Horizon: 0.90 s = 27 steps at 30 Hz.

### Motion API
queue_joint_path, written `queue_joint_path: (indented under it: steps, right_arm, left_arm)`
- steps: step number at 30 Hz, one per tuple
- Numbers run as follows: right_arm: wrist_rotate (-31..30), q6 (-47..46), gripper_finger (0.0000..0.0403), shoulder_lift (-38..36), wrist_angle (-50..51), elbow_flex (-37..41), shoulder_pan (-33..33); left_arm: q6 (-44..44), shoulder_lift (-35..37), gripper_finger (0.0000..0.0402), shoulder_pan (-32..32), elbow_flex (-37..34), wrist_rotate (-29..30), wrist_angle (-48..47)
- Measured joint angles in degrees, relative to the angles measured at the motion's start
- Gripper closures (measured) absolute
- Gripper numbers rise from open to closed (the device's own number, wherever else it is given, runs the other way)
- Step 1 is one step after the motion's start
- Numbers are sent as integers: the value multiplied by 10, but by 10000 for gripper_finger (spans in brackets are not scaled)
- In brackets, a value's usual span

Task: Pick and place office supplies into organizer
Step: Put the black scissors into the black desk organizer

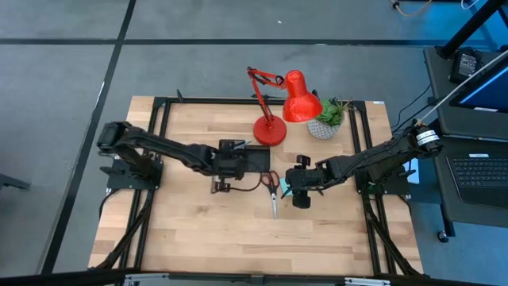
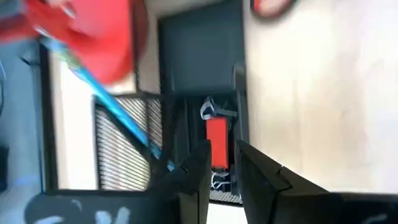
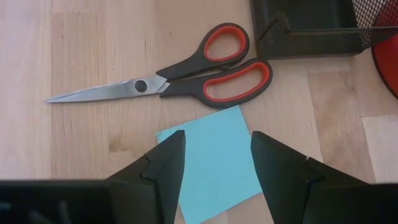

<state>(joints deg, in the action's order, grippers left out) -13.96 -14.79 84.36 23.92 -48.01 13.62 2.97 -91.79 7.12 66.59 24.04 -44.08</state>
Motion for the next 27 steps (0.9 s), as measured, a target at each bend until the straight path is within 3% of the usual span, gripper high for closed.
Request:
queue_joint_path:
  steps: [7, 17, 22, 27]
  right_arm:
    - [2, -54, 217, 0, 2, 0, 0]
    - [63, -75, 217, 0, 13, 0, 0]
    - [71, -93, 217, 0, -2, 0, 0]
    - [72, -188, 217, 0, -35, 0, 0]
  left_arm:
    - [-23, 144, 328, 10, -47, -14, 32]
    - [-59, 333, 309, 10, -257, -18, 192]
    - [-69, 387, 300, 10, -367, -18, 326]
    - [-68, 403, 297, 10, -438, -14, 426]
